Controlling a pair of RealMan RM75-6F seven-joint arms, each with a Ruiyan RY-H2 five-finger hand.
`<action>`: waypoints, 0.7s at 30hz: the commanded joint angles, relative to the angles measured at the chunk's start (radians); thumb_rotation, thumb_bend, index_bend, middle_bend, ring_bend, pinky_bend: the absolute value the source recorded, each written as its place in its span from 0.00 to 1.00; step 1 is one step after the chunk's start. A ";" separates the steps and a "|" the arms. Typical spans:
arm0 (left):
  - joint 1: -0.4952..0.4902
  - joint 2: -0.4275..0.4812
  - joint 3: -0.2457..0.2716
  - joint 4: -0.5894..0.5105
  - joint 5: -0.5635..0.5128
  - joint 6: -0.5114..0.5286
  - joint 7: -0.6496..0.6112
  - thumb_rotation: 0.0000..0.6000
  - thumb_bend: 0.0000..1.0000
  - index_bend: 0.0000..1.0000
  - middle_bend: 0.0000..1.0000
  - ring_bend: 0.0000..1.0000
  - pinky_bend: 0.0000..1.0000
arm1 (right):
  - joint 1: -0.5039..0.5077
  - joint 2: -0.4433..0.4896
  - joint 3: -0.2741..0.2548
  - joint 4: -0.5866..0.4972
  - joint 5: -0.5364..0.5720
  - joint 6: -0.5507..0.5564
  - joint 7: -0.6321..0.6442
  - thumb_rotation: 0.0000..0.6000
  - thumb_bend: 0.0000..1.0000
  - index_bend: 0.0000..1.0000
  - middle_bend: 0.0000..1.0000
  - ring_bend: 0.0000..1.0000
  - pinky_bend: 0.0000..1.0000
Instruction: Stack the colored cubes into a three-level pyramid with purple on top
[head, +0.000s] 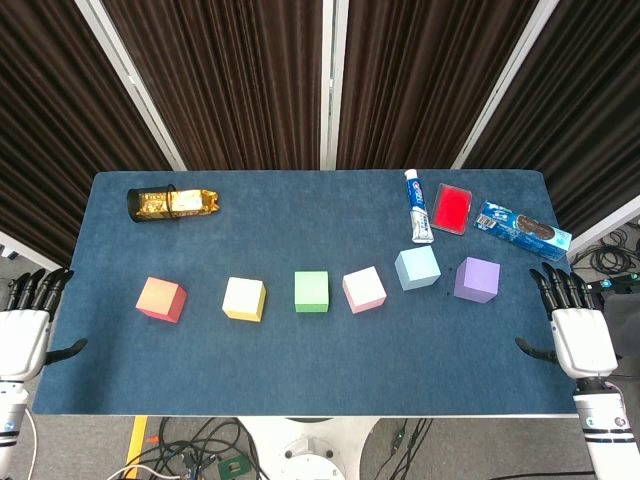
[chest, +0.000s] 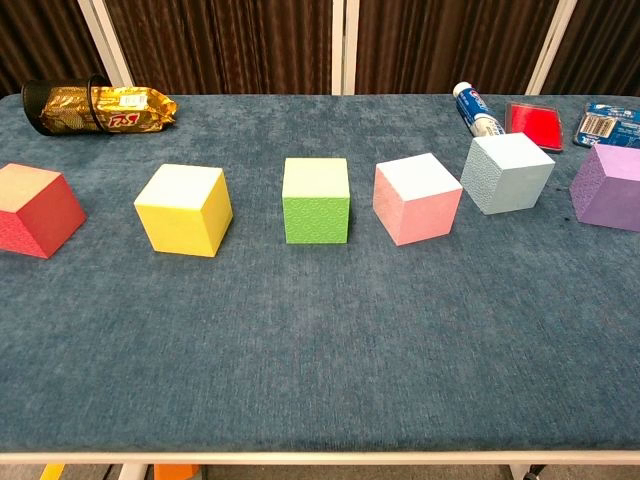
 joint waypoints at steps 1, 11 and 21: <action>-0.001 -0.004 -0.001 0.004 -0.002 -0.003 -0.006 1.00 0.06 0.08 0.09 0.00 0.07 | 0.001 0.002 0.000 0.002 0.001 -0.002 0.001 1.00 0.02 0.00 0.00 0.00 0.00; -0.020 0.008 -0.011 -0.037 0.010 -0.015 -0.004 1.00 0.06 0.08 0.09 0.00 0.07 | 0.013 0.019 0.011 -0.006 0.002 -0.004 0.011 1.00 0.02 0.00 0.00 0.00 0.00; -0.111 0.012 -0.025 -0.114 0.052 -0.131 -0.125 1.00 0.06 0.08 0.09 0.00 0.07 | 0.043 0.040 0.028 -0.024 0.018 -0.033 0.001 1.00 0.02 0.00 0.00 0.00 0.00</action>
